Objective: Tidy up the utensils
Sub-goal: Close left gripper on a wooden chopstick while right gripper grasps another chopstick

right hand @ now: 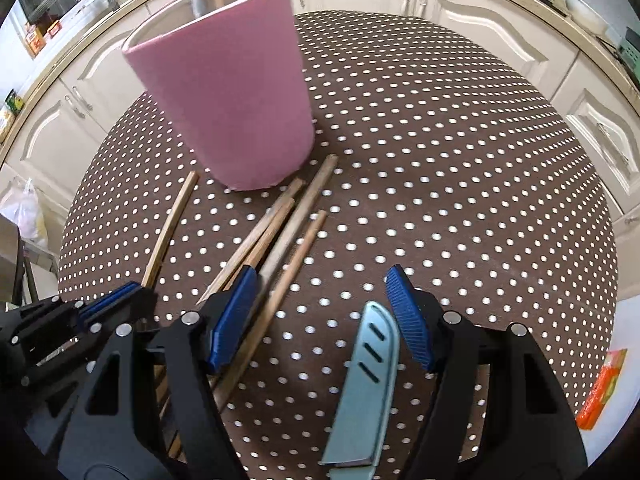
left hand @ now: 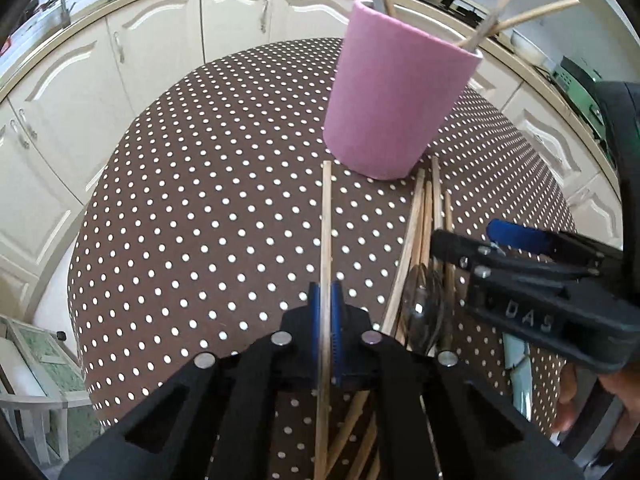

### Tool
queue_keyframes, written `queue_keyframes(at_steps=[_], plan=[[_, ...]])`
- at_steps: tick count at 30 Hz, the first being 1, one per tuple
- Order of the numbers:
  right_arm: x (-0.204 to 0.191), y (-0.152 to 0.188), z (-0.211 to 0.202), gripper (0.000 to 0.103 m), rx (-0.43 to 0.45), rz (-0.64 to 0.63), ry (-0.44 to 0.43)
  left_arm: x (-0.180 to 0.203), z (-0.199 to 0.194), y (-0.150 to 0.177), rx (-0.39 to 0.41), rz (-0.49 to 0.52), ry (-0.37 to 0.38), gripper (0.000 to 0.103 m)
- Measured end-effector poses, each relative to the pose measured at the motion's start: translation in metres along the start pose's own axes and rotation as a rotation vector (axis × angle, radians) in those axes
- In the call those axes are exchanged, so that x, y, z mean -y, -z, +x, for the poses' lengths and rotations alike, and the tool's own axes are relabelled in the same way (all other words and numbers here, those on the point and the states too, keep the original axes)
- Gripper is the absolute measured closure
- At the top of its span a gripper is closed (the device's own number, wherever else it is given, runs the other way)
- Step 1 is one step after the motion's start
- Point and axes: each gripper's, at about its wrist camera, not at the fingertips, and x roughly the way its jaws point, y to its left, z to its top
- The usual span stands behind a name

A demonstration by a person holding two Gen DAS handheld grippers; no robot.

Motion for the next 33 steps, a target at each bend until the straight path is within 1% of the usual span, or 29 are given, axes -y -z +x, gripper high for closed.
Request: queue_keyframes(at_steps=[2, 3, 4, 5, 6, 7, 9, 10, 11, 12, 14, 15, 18, 21, 24, 27, 33], plan=[[-0.006, -0.002, 0.003, 0.037, -0.005, -0.024, 0.008, -0.006, -0.001, -0.003, -0.003, -0.013, -0.009, 0.097], [-0.008, -0.003, 0.004, 0.040, -0.007, -0.034, 0.010, -0.009, 0.000, -0.006, -0.006, -0.012, -0.012, 0.097], [-0.010, -0.004, 0.005, 0.046, -0.008, -0.044, 0.025, -0.012, 0.001, -0.008, -0.013, -0.007, -0.006, 0.097], [-0.013, -0.005, 0.006, 0.055, -0.008, -0.058, 0.038, -0.010, 0.003, -0.010, -0.015, -0.008, -0.002, 0.097], [-0.020, -0.004, 0.006, 0.059, -0.009, -0.064, 0.038, -0.013, 0.003, -0.012, -0.026, -0.013, 0.004, 0.097], [-0.021, -0.005, 0.006, 0.067, -0.012, -0.069, 0.034, -0.012, 0.005, -0.016, -0.032, -0.009, 0.004, 0.097], [-0.023, -0.008, 0.007, 0.071, -0.019, -0.077, 0.027, -0.014, 0.009, -0.023, -0.040, -0.009, 0.005, 0.097], [-0.023, -0.010, 0.006, 0.075, -0.019, -0.078, 0.016, -0.014, 0.011, -0.026, -0.044, -0.014, 0.008, 0.097], [-0.023, -0.012, 0.004, 0.076, -0.017, -0.075, -0.003, -0.013, 0.013, -0.028, -0.049, -0.016, 0.010, 0.097], [-0.021, -0.015, 0.004, 0.076, -0.015, -0.058, -0.030, -0.013, 0.016, -0.033, -0.053, -0.020, 0.014, 0.097], [-0.008, -0.017, 0.004, 0.076, -0.011, -0.010, -0.103, -0.015, 0.016, -0.031, -0.058, -0.020, 0.022, 0.097], [-0.001, -0.017, 0.003, 0.076, -0.015, 0.022, -0.122, -0.014, 0.018, -0.036, -0.060, -0.023, 0.030, 0.097], [0.009, -0.016, -0.003, 0.076, -0.003, 0.039, -0.092, -0.017, 0.019, -0.038, -0.059, -0.029, 0.044, 0.097], [0.017, -0.015, -0.006, 0.076, -0.008, 0.048, -0.072, -0.018, 0.018, -0.037, -0.059, -0.028, 0.039, 0.097], [0.019, -0.011, -0.003, 0.076, -0.030, 0.037, -0.091, -0.014, 0.017, -0.034, -0.057, -0.022, 0.025, 0.097], [0.013, -0.008, 0.004, 0.076, -0.029, 0.030, -0.089, -0.012, 0.018, -0.033, -0.055, -0.020, 0.022, 0.097], [-0.010, -0.019, 0.018, 0.076, -0.037, 0.014, -0.064, -0.010, 0.019, -0.034, -0.053, -0.011, 0.017, 0.097]])
